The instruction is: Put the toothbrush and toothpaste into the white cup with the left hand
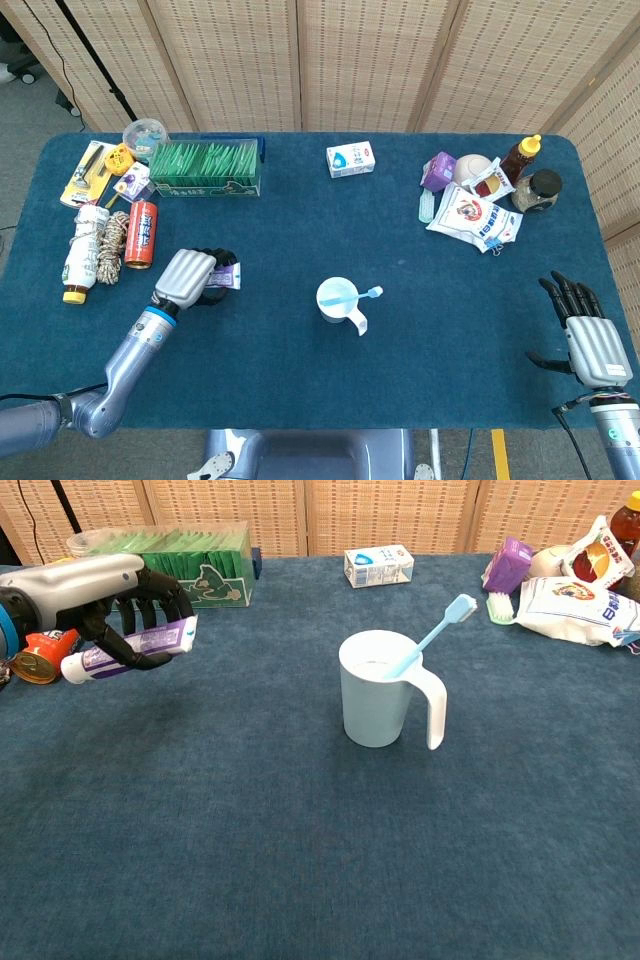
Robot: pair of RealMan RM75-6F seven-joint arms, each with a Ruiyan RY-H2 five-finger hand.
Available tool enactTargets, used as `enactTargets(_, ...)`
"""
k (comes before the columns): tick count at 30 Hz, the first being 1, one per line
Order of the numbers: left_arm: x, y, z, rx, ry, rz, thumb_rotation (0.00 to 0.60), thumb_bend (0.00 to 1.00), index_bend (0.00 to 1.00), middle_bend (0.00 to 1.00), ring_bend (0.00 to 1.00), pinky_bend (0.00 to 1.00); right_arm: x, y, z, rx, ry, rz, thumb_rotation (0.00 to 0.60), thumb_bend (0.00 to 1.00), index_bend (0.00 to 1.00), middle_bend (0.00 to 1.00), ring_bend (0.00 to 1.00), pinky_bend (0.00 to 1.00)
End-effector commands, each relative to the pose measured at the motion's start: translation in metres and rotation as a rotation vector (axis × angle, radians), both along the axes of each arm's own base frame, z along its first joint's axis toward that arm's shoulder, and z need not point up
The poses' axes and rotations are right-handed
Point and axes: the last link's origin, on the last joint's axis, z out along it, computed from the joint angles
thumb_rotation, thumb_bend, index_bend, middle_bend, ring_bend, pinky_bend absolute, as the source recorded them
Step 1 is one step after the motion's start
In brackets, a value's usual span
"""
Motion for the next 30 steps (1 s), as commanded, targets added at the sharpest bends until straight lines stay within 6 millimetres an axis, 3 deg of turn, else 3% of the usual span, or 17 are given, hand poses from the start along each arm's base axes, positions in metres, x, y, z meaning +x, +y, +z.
enactTargets(1, 0.012, 0.0, 0.015, 0.017, -0.203, -0.027, 0.6, 0.34, 0.62, 0.42, 0.43, 0.47, 0.0, 0.0, 0.0, 0.0, 0.001, 0.001, 0.6, 0.0, 0.0, 0.0, 0.0, 0.0)
enactTargets(12, 0.043, -0.003, 0.025, 0.001, -0.514, -0.064, 0.6, 0.33, 0.62, 0.42, 0.43, 0.47, 0.0, 0.0, 0.0, -0.001, 0.0, 0.0, 0.6, 0.0, 0.0, 0.0, 0.0, 0.0)
enactTargets(14, 0.06, -0.008, 0.024, -0.046, -0.639, -0.066, 0.6, 0.33, 0.62, 0.42, 0.43, 0.47, 0.0, 0.0, 0.001, -0.003, -0.002, -0.001, 0.6, 0.0, 0.0, 0.0, 0.0, 0.0)
enactTargets(23, 0.104, -0.02, 0.022, -0.113, -0.781, -0.128, 0.6, 0.33, 0.62, 0.42, 0.43, 0.47, -0.001, -0.001, 0.002, 0.0, -0.009, -0.003, 0.6, 0.0, 0.0, 0.0, 0.0, 0.0)
enactTargets(30, 0.148, -0.022, 0.004, -0.149, -0.877, -0.147, 0.6, 0.33, 0.62, 0.42, 0.42, 0.47, -0.002, -0.002, 0.004, -0.002, -0.019, -0.006, 0.6, 0.0, 0.0, 0.0, 0.0, 0.0)
